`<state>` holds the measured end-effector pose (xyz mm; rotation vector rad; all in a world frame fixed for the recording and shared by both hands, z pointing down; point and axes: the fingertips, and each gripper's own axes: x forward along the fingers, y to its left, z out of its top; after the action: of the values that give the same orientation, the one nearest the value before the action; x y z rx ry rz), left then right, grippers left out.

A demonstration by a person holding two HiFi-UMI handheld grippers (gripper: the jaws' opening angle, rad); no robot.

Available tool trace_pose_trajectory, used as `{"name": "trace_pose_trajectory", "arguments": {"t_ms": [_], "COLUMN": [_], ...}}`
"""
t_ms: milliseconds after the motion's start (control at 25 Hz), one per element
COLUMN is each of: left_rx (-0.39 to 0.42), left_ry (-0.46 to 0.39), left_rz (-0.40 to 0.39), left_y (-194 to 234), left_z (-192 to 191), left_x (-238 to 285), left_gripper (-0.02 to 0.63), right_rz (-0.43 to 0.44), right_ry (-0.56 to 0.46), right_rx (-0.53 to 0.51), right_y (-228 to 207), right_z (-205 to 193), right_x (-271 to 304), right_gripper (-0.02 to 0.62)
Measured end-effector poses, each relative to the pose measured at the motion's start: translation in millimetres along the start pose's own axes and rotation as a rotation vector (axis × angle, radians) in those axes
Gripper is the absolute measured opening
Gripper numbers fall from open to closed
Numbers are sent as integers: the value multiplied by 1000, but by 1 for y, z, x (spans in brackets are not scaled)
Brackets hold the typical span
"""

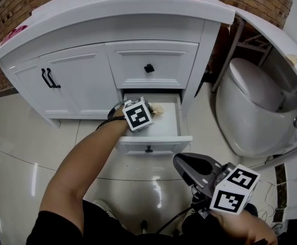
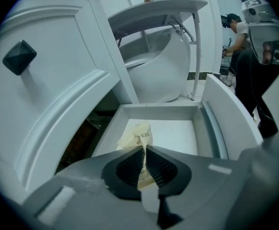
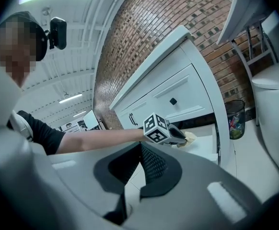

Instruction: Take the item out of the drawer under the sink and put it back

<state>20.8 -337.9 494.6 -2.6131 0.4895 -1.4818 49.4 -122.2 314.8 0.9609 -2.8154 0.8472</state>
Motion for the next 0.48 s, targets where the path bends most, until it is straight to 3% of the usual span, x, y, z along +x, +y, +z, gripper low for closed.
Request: {"name": "trace_pose_trajectory", "arguments": {"t_ms": [480], "left_rx": [-69], "left_ry": [8], "left_rz": [4], "left_y": [13], "left_z": [-13], "left_x": [14], "left_gripper": [71], "right_rz": [-6], "right_ry": [-17], "right_rx": [9], "right_y": [-15], "right_z": [12], "right_x": [8], "right_gripper": [5]}}
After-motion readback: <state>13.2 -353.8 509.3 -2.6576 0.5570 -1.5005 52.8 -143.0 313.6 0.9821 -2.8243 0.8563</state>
